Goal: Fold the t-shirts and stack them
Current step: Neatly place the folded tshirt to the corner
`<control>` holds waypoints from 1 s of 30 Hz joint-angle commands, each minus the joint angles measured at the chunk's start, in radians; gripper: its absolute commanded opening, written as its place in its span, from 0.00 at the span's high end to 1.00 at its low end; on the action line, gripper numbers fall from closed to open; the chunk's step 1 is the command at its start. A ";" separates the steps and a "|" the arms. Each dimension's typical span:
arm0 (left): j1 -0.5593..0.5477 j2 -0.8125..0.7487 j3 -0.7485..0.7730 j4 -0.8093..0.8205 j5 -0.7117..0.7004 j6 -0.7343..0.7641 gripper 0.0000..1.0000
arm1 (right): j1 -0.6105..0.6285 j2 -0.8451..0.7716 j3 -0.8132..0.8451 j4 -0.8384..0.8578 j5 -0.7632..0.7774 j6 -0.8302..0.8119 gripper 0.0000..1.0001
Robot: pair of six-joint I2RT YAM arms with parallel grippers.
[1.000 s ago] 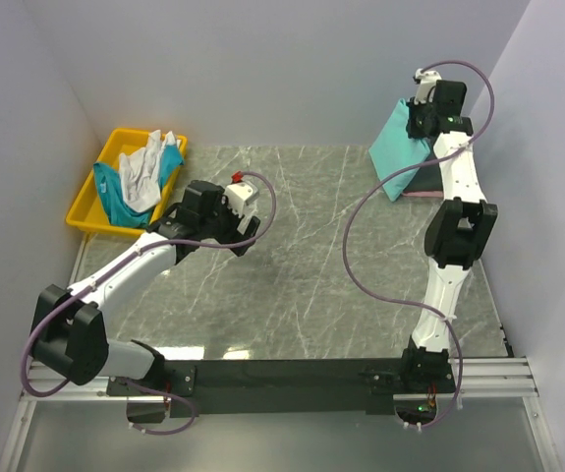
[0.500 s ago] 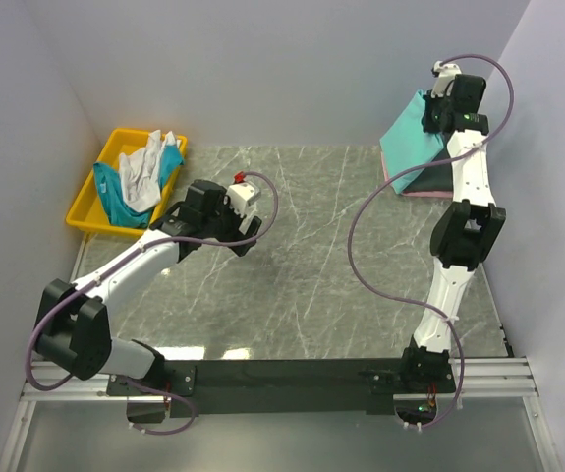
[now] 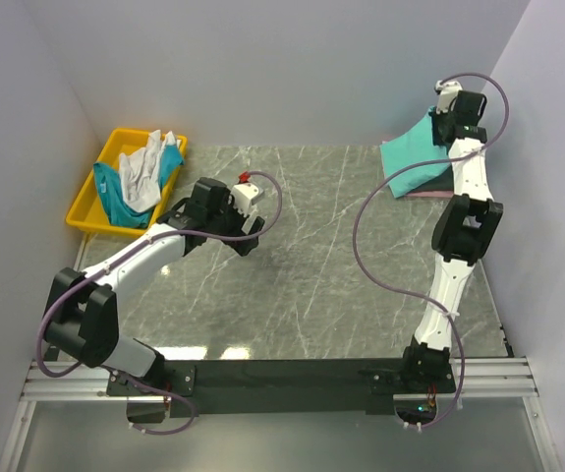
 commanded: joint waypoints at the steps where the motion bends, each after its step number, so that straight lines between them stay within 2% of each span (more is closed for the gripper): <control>1: 0.005 0.000 0.041 0.001 0.044 -0.001 0.01 | -0.005 0.029 0.025 0.133 0.068 -0.074 1.00; 13: 0.005 0.037 0.069 -0.005 0.067 -0.012 0.01 | -0.027 0.103 -0.061 0.272 0.146 -0.232 1.00; 30: 0.003 0.061 0.094 -0.011 0.090 -0.026 0.01 | -0.062 0.158 -0.169 0.419 0.223 -0.340 1.00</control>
